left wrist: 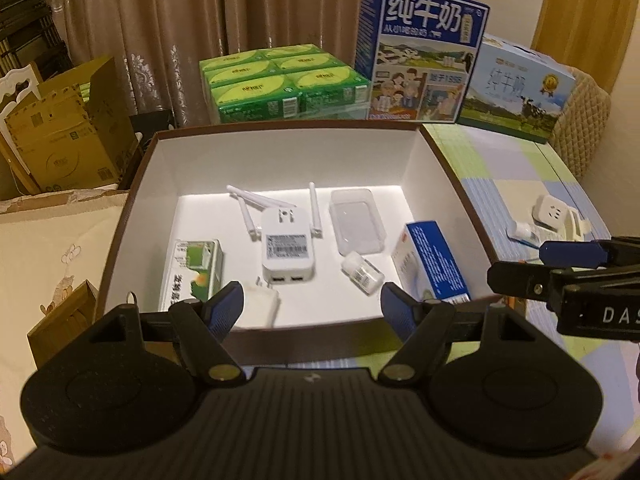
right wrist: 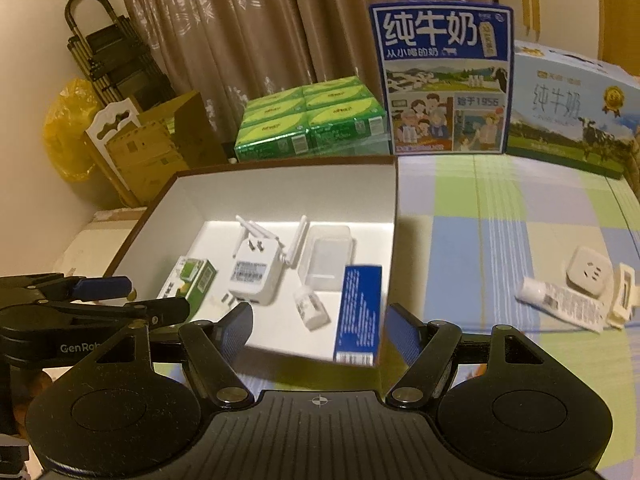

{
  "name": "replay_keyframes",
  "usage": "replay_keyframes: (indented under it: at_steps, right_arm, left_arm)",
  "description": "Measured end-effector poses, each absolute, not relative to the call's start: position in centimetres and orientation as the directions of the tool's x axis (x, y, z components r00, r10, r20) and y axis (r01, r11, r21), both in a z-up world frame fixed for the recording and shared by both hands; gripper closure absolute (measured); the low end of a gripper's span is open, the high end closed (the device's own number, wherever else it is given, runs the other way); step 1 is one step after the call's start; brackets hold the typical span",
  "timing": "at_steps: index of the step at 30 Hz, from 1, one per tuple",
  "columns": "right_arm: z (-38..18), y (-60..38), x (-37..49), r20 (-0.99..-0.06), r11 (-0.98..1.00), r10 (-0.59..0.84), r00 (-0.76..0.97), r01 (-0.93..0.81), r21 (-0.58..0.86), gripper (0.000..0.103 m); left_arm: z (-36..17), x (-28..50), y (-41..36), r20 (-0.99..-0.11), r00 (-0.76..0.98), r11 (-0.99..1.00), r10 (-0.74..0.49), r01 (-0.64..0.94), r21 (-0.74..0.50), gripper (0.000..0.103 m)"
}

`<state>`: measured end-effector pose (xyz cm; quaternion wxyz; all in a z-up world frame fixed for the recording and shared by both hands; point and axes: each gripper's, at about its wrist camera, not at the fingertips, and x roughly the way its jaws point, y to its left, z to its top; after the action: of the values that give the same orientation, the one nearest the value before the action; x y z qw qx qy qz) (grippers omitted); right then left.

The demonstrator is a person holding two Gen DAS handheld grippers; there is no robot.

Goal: Organize rigid objects
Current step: 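Withdraw both tools from the brown box toward the remaining items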

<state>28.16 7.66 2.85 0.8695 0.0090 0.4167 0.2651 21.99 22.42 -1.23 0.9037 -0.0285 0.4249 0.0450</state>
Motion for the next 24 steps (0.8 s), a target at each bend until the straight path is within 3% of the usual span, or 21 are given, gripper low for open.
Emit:
replay_keyframes:
  at_steps: [24]
  right_arm:
    - [1.4,-1.7,24.1,-0.761,0.862,0.457,0.461,-0.439,0.252,0.033]
  left_arm:
    - [-2.8,18.9,12.1,-0.809,0.584,0.997,0.057,-0.07,0.019,0.03]
